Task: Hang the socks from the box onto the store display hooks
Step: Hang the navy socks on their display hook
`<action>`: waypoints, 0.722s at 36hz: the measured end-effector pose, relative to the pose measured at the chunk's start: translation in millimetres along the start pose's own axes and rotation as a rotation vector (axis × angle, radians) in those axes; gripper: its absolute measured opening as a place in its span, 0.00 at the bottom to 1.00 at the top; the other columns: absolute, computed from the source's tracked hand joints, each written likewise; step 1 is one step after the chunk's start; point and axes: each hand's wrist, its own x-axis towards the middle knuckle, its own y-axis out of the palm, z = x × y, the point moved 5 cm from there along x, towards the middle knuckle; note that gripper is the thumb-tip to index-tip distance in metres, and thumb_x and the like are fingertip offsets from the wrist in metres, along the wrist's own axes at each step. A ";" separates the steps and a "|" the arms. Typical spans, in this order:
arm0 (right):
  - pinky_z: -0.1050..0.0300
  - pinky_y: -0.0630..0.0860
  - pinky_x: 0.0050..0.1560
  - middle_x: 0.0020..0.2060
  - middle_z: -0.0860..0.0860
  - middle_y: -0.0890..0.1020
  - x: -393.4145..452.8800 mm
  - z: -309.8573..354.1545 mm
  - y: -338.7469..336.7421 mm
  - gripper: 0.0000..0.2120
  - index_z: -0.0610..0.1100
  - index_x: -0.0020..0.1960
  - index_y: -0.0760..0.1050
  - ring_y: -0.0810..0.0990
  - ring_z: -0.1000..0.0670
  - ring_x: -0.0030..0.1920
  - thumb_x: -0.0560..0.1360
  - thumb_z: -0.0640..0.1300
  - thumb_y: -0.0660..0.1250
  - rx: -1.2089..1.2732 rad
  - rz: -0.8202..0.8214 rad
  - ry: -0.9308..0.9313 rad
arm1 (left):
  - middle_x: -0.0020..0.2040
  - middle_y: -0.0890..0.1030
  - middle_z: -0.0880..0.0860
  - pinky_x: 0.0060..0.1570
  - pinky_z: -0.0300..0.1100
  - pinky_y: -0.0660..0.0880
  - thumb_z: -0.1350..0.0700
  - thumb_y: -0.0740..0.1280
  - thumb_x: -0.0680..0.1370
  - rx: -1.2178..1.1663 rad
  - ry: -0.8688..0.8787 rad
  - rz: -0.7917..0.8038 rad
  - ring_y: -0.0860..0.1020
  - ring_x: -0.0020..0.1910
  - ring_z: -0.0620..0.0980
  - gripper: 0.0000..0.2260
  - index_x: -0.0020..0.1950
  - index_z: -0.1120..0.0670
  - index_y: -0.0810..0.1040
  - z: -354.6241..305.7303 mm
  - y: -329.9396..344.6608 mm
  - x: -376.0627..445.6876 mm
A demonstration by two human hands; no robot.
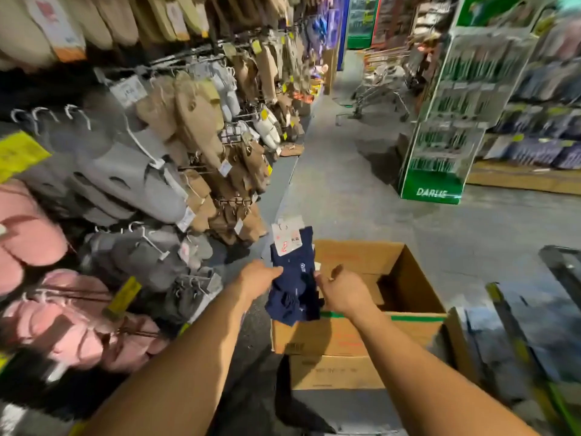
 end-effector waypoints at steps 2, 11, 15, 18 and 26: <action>0.53 0.71 0.48 0.57 0.39 0.80 22.2 6.9 -2.8 0.29 0.37 0.66 0.69 0.79 0.38 0.59 0.80 0.62 0.58 0.088 0.020 0.016 | 0.61 0.79 0.65 0.32 0.40 0.63 0.56 0.67 0.82 -0.134 -0.060 0.036 0.68 0.37 0.48 0.19 0.66 0.69 0.74 -3.1 5.2 17.1; 0.54 0.71 0.59 0.66 0.40 0.76 79.9 44.8 14.3 0.22 0.36 0.70 0.67 0.75 0.40 0.65 0.80 0.41 0.67 0.325 0.241 -0.045 | 0.59 0.82 0.56 0.40 0.39 0.75 0.68 0.69 0.76 -0.349 -0.162 0.173 0.81 0.52 0.53 0.19 0.67 0.59 0.77 -4.8 30.7 75.1; 0.52 0.76 0.56 0.62 0.42 0.79 95.5 39.8 21.3 0.25 0.36 0.66 0.70 0.78 0.42 0.61 0.74 0.41 0.74 0.460 0.196 0.018 | 0.60 0.83 0.59 0.51 0.47 0.79 0.71 0.69 0.73 -0.399 -0.141 0.146 0.81 0.58 0.57 0.21 0.65 0.61 0.77 -1.3 33.8 91.6; 0.48 0.78 0.58 0.60 0.43 0.81 101.7 33.5 24.8 0.22 0.39 0.61 0.73 0.81 0.44 0.57 0.70 0.38 0.78 0.602 0.205 0.049 | 0.57 0.84 0.58 0.46 0.45 0.79 0.71 0.69 0.72 -0.448 -0.125 0.156 0.82 0.54 0.56 0.20 0.63 0.61 0.78 -3.9 34.1 92.5; 0.64 0.80 0.43 0.45 0.52 0.84 102.6 33.7 25.2 0.18 0.46 0.53 0.73 0.82 0.54 0.44 0.69 0.36 0.78 0.896 0.141 0.049 | 0.55 0.81 0.58 0.46 0.46 0.78 0.69 0.68 0.76 -0.600 -0.087 0.107 0.81 0.49 0.54 0.14 0.56 0.54 0.73 -15.4 32.2 91.5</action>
